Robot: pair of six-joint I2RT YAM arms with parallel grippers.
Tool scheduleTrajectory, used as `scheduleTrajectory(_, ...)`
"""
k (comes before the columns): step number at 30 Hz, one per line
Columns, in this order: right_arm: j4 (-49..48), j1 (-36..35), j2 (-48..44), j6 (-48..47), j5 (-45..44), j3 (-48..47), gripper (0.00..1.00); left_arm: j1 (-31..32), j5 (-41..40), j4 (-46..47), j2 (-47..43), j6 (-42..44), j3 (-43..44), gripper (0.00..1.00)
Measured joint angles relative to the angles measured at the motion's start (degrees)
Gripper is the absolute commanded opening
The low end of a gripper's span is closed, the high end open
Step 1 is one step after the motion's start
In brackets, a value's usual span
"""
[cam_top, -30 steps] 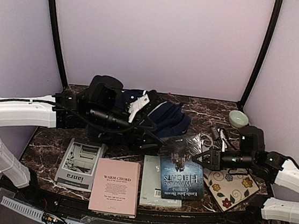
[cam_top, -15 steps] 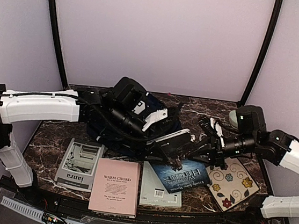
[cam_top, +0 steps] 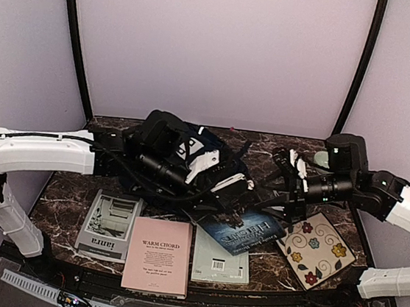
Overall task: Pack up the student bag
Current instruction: Pass from the right arm to the left, then pass from the left arm to the right
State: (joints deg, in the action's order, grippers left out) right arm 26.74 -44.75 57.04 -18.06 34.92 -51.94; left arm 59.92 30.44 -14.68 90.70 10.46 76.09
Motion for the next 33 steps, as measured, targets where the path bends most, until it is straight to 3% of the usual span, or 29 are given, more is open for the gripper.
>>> scheduleTrajectory(4,-10.5,2.0,-5.6,6.1,-4.4,2.9,0.9,-0.5,-4.2,4.7,-7.9,-3.6,-8.4,0.0)
scheduleTrajectory(10,-36.6,8.2,-12.4,23.6,0.6,19.0,0.93,-1.3,-5.3,17.0,-16.5,-11.5,-13.0,0.0)
scheduleTrajectory(15,-56.3,8.4,-14.1,36.4,2.1,29.4,0.87,-1.3,-4.4,28.1,-20.9,-17.0,-15.2,0.0)
scheduleTrajectory(22,-74.8,7.9,-11.5,48.2,4.7,30.6,0.75,-1.3,-1.8,35.6,-18.6,-22.1,-15.9,0.0)
scheduleTrajectory(24,-77.5,7.6,-11.0,49.9,5.5,30.6,0.63,-1.3,-1.4,36.5,-17.2,-23.1,-15.9,0.0)
scheduleTrajectory(29,-79.7,6.4,-9.4,52.7,7.2,30.0,0.0,-1.3,-0.8,37.0,-14.7,-24.7,-16.0,0.0)
scheduleTrajectory(32,-79.8,6.4,-9.3,54.1,7.7,29.9,0.0,-1.4,0.1,37.2,-14.5,-25.4,-16.1,0.0)
scheduleTrajectory(33,-79.6,6.3,-9.6,54.2,7.7,29.9,0.0,-1.4,-0.1,37.3,-14.5,-25.5,-16.1,0.07)
